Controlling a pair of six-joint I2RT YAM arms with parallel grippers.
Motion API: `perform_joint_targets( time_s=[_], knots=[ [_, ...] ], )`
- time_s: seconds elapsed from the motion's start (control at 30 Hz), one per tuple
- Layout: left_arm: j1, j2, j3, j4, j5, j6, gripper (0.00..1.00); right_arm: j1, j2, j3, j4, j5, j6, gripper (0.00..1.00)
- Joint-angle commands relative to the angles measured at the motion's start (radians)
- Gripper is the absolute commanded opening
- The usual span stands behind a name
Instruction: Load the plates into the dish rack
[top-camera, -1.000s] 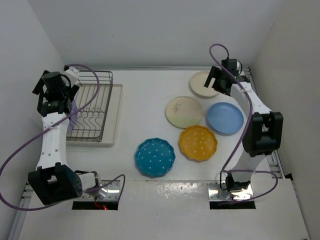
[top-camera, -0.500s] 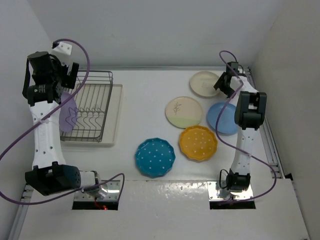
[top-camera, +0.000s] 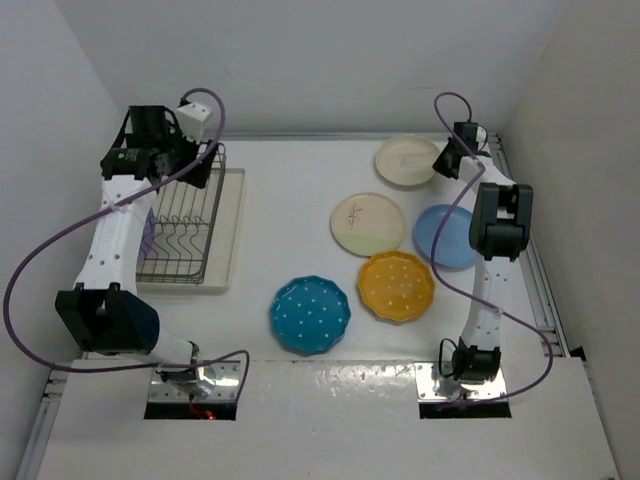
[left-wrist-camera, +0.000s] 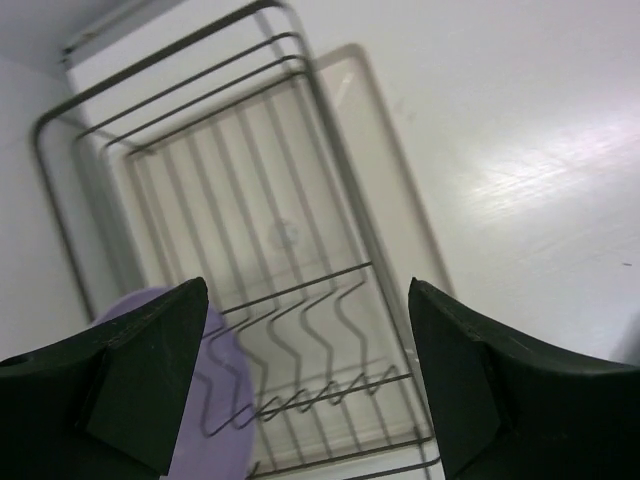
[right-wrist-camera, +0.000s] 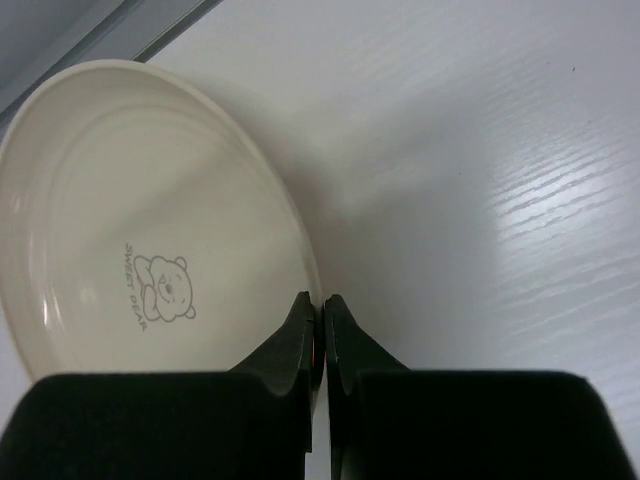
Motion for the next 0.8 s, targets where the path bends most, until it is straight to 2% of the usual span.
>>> perform_joint_targets(
  time_s=[0.0, 0.1, 0.13, 0.23, 0.37, 0.57, 0.77],
  knots=[
    [-0.06, 0.019, 0.031, -0.018, 0.118, -0.061, 0.86, 0.037, -0.169, -0.041, 0.141, -0.02, -0.124, 0.0],
    [-0.098, 0.062, 0.031, -0.018, 0.196, -0.108, 0.86, 0.077, -0.278, -0.101, 0.191, -0.036, -0.195, 0.0],
    [-0.099, 0.094, 0.042, -0.018, 0.248, -0.122, 0.86, 0.089, -0.372, -0.154, 0.222, -0.065, -0.202, 0.0],
    [-0.138, 0.148, 0.06, -0.018, 0.336, -0.155, 0.86, 0.225, -0.532, -0.332, 0.343, -0.158, -0.224, 0.0],
    [-0.161, 0.223, 0.114, -0.018, 0.434, -0.193, 0.86, 0.369, -0.665, -0.509, 0.395, -0.232, -0.219, 0.0],
    [-0.161, 0.248, 0.151, -0.018, 0.544, -0.193, 0.87, 0.552, -0.722, -0.638, 0.417, -0.217, -0.187, 0.0],
    [-0.129, 0.211, 0.054, -0.018, 0.603, -0.15, 0.84, 0.583, -0.751, -0.658, 0.425, -0.183, -0.17, 0.0]
  ],
)
